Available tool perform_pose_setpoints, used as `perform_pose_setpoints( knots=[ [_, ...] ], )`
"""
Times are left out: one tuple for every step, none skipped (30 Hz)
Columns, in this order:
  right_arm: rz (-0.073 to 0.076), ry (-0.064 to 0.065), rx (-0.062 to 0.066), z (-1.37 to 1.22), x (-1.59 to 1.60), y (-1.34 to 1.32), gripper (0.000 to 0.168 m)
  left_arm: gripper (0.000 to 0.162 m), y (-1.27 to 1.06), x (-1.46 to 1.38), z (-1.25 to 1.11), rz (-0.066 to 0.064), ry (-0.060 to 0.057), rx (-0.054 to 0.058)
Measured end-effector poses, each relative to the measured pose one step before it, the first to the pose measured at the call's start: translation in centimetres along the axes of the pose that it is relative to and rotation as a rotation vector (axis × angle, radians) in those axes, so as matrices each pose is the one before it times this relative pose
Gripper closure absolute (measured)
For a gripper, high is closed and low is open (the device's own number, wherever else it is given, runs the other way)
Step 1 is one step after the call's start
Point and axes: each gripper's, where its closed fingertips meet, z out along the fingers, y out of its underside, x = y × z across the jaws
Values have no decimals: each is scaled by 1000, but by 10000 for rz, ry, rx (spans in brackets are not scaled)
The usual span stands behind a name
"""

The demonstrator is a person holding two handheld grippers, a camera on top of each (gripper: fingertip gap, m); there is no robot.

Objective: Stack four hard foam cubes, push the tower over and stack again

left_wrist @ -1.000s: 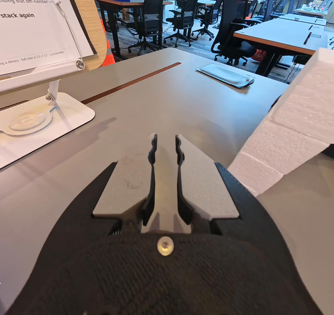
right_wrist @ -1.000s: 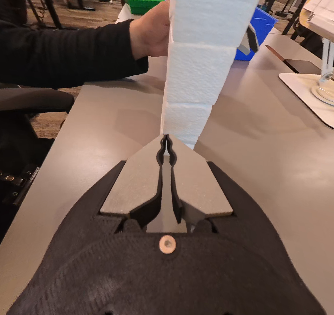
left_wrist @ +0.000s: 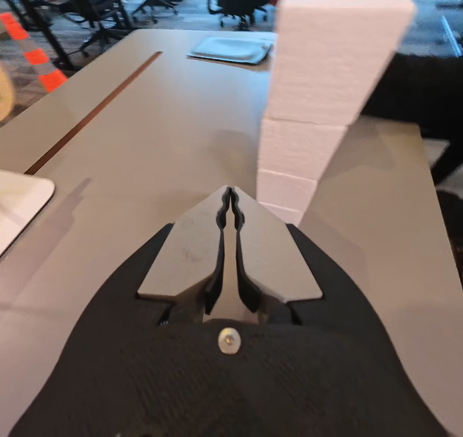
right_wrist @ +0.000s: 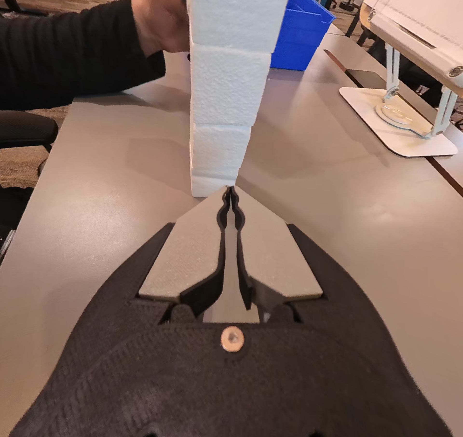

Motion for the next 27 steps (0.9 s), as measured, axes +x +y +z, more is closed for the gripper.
perform_pose_setpoints(
  knots=[
    [35, 120, -100, 61, 207, 159, 168, 162, 139, 999, 143, 533, 332, -167],
    [36, 85, -123, 94, 149, 199, 168, 162, 123, 883, 165, 559, 235, -155],
    [41, 49, -133, 114, 90, 220, 168, 162, 168, 854, 169, 520, 235, -151],
    [21, -1, -127, 114, -6, 205, 168, 162, 177, 968, 174, 409, 362, -138],
    [-12, -40, -84, 89, -89, 127, 168, 162, 136, 1166, 209, 233, 544, -91],
    [-27, -39, -36, 61, -97, 52, 168, 162, 164, 1196, 252, 76, 640, -99],
    [-25, -13, -23, 38, -66, 15, 168, 162, 247, 846, 312, 10, 472, -163],
    [-16, -1, -13, 13, -22, 1, 168, 162, 290, 323, 332, 15, 170, -203],
    [-4, 2, -9, -6, 6, 12, 168, 162, 274, 37, 319, 28, 7, -191],
    [8, 17, -13, -36, 52, 27, 168, 162, 238, 74, 295, 19, 40, -165],
    [18, 14, -6, -42, 62, 15, 168, 162, 165, 202, 232, 8, 122, -122],
    [23, 17, 13, -68, 67, -2, 168, 162, 62, 201, 179, 19, 109, -66],
    [21, 26, 20, -72, 84, -30, 168, 162, 1, 55, 104, 38, 9, -33],
    [15, 35, 21, -91, 93, -22, 168, 162, -55, -34, 54, 40, -41, 6],
    [15, 32, 22, -81, 88, -28, 168, 162, -105, 8, 12, 21, -9, 46],
    [15, 32, 25, -88, 90, -29, 168, 162, -144, -9, 5, 5, -5, 58],
    [14, 33, 26, -79, 81, -37, 168, 162, -110, -19, 2, 10, -18, 49],
    [15, 29, 22, -67, 82, -25, 168, 162, -56, -1, -3, 23, -15, 16],
    [20, 22, 17, -53, 65, -5, 168, 162, -6, -25, -13, 28, -31, -4],
    [23, 13, 14, -39, 40, -12, 168, 162, -16, -77, -20, 17, -58, 3],
    [14, 11, 11, -19, 40, -8, 168, 162, -44, -102, -26, 3, -60, 18],
    [6, 9, -4, 12, 15, 12, 168, 162, -63, -105, -35, -3, -56, 35],
    [5, 1, -16, 26, 2, 27, 168, 162, -70, -123, -28, 1, -74, 35],
    [-2, -11, -21, 46, -34, 41, 168, 162, -62, -144, -34, 10, -91, 29],
    [-13, -18, -34, 57, -49, 58, 168, 162, -52, -82, -15, 15, -54, 28],
    [-20, -7, -45, 58, -30, 68, 168, 162, -46, 22, -22, 12, 5, 23],
    [-24, -4, -35, 50, -30, 50, 168, 162, -35, 16, -11, 9, 5, 16]
  ],
)
